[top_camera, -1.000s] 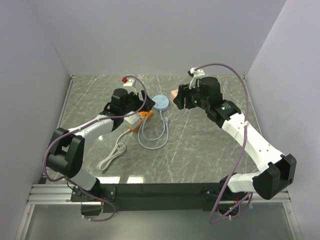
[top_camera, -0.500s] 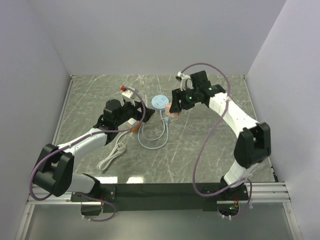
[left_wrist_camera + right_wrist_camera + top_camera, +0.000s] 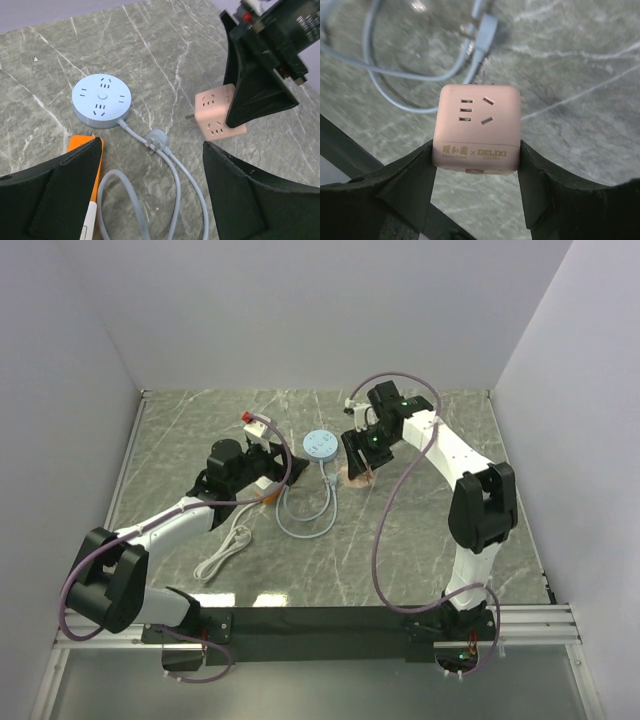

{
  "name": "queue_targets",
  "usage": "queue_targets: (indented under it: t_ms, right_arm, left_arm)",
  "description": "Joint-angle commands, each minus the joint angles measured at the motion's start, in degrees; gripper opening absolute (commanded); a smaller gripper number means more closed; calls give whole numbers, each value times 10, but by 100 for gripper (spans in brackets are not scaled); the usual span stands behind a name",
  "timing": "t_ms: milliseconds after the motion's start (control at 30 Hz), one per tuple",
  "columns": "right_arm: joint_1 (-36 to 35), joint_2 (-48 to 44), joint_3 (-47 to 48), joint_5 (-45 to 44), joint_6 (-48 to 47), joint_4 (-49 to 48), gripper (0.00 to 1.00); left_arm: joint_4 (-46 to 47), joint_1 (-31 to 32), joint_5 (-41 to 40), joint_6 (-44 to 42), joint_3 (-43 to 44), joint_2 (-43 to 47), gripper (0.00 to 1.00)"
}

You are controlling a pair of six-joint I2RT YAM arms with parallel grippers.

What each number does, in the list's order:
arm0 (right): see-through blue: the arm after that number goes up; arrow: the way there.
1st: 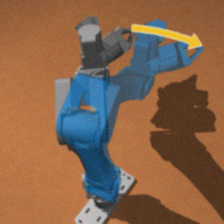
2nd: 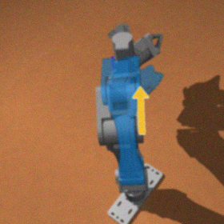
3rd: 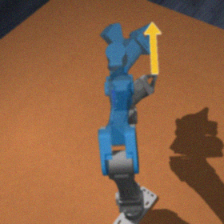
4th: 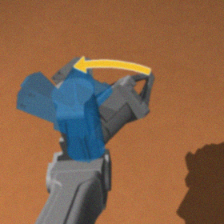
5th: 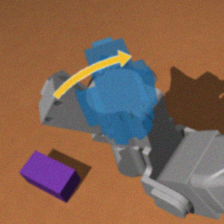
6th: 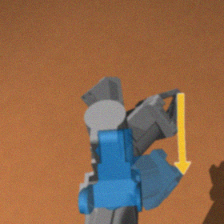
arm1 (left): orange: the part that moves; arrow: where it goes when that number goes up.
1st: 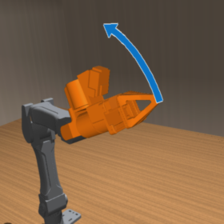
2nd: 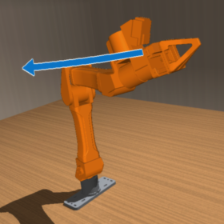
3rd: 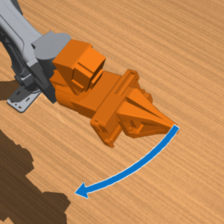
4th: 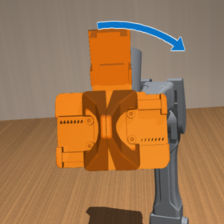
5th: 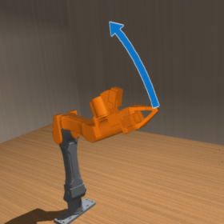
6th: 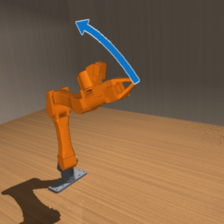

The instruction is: Insert the plug

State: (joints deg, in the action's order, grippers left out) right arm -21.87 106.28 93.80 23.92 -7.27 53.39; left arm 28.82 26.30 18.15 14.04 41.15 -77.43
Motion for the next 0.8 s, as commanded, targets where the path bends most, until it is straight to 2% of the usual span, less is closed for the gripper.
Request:
queue_targets:
  t_ms: [0, 367, 767]
  right_arm:
    - [0, 27, 37, -27, -33, 76, 37]
    - [-20, 84, 59, -77, -31, 105, 41]
    - [-51, 191, 164, -125, -26, 159, 50]
  left_arm:
    - [6, 2, 1, -16, 2, 6, 87]
    - [0, 3, 3, -21, 4, -3, 88]
    - [-4, 3, 7, -22, 5, -2, 88]
